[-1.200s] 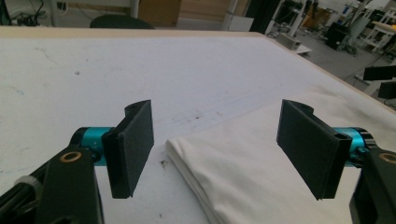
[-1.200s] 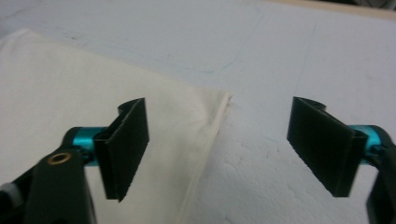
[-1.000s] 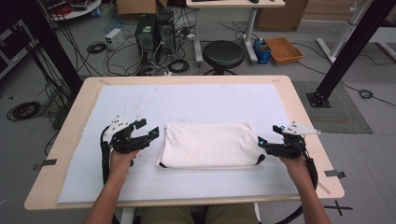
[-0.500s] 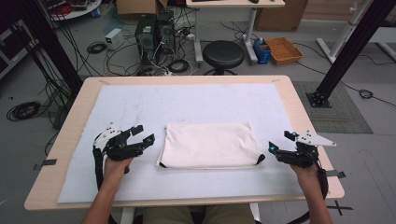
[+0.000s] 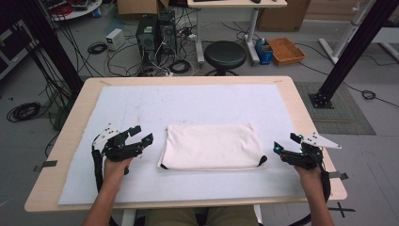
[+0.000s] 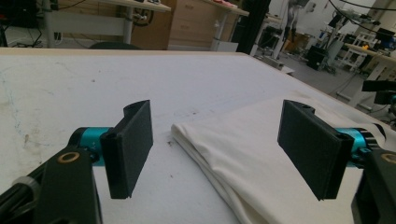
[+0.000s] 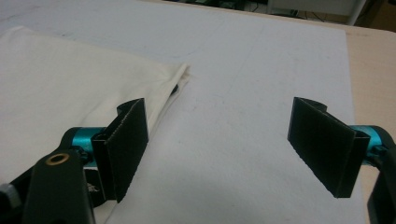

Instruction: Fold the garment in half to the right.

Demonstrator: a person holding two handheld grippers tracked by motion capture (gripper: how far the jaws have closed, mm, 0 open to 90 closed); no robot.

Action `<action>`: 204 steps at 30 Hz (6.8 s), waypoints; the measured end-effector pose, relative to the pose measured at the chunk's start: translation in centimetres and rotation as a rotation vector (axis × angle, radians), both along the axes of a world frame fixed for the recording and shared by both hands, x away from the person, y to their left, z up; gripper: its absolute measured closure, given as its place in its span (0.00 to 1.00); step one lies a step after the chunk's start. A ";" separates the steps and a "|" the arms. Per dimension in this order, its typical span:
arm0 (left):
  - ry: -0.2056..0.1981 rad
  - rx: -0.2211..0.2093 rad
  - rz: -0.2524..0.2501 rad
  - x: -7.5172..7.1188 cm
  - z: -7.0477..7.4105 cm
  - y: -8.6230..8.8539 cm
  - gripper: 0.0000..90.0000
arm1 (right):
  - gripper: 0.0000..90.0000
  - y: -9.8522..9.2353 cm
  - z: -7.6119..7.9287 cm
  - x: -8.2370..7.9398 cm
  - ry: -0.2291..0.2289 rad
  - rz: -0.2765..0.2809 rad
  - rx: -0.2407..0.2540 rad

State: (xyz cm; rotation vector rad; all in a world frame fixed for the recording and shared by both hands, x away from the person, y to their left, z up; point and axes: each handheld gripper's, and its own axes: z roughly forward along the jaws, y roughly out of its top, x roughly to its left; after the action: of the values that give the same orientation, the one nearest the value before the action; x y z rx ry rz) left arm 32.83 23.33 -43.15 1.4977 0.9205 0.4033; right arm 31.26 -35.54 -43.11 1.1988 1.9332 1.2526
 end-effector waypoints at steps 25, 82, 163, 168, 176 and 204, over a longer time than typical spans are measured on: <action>0.252 0.248 -0.045 -1.1 -0.4 -4.7 0.30 | 0.22 1.8 -0.2 1.2 0.003 0.068 -0.024; 0.409 0.346 -0.180 -2.8 -1.7 -5.4 0.90 | 0.22 30.0 2.0 10.8 0.199 0.581 -0.253; 0.371 0.101 -0.480 3.9 2.6 -29.3 0.94 | 0.94 8.6 2.4 11.0 0.167 0.221 0.080; 0.360 0.103 -0.453 4.1 2.2 -29.7 0.77 | 0.85 8.3 1.8 11.0 0.177 0.181 0.058; 0.222 0.129 -0.274 4.3 3.8 -22.8 0.47 | 0.66 5.8 2.6 7.5 0.182 0.106 0.034; 0.214 0.179 -0.070 -0.1 1.8 -4.9 0.47 | 0.67 3.0 2.6 0.5 0.400 0.094 -0.073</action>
State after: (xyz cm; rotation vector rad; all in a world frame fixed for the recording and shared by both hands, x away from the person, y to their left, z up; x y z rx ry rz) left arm 32.68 18.44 -41.30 1.7568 1.0173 0.2831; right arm 31.80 -32.51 -40.55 1.4178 2.3219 1.0335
